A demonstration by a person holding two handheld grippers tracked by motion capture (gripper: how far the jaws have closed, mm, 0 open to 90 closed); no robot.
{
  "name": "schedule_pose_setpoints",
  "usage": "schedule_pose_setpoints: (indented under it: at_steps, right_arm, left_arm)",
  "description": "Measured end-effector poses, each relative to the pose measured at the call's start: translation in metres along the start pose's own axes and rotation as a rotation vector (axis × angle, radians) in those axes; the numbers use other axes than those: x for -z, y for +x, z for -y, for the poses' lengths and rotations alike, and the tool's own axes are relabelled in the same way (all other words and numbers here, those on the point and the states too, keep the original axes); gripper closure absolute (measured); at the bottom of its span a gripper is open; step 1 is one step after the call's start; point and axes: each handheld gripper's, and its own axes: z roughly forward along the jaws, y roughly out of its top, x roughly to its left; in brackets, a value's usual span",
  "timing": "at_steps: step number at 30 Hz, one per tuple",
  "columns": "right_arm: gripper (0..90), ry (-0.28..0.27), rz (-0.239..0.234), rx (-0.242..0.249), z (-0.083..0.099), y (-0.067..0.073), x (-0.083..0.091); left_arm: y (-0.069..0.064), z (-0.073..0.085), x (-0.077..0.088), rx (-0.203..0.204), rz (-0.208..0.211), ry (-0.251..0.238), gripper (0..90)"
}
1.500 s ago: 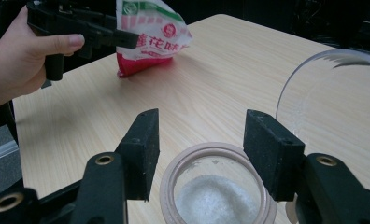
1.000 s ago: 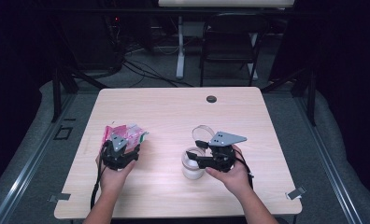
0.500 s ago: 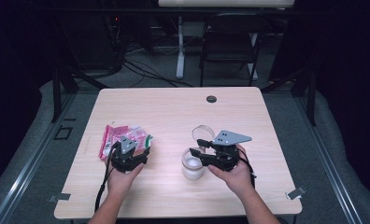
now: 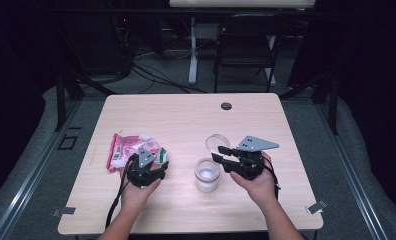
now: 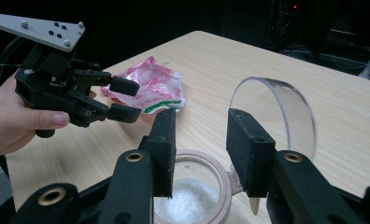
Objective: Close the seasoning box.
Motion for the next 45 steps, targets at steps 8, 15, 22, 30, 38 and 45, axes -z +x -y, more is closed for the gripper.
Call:
schedule_pose_setpoints:
  at_steps: [8,15,22,30,38,45]
  right_arm:
    - [62.6,-0.004,0.014,-0.016,-0.001,-0.006,0.005]
    - [59.9,-0.025,0.028,-0.031,-0.003,-0.013,0.013]
    - [59.2,-0.051,0.046,-0.047,-0.005,-0.02,0.021]
    - [56.6,-0.017,0.087,-0.072,0.003,-0.035,0.018]
    - [56.3,0.024,0.088,-0.093,0.012,-0.042,0.006]
    - [67.5,0.046,0.061,-0.082,0.011,-0.043,-0.004]
  left_arm:
    - [-0.002,0.0,0.0,-0.007,0.002,0.0,40.5]
    - [-0.002,0.0,-0.001,-0.006,0.0,0.003,40.5]
    - [-0.002,0.0,-0.001,-0.001,0.001,0.005,40.5]
    - [-0.002,0.0,-0.001,-0.003,0.001,0.008,40.6]
    - [-0.002,0.002,0.0,-0.01,-0.002,0.011,40.6]
    - [0.002,0.005,0.003,0.005,-0.017,0.016,40.7]
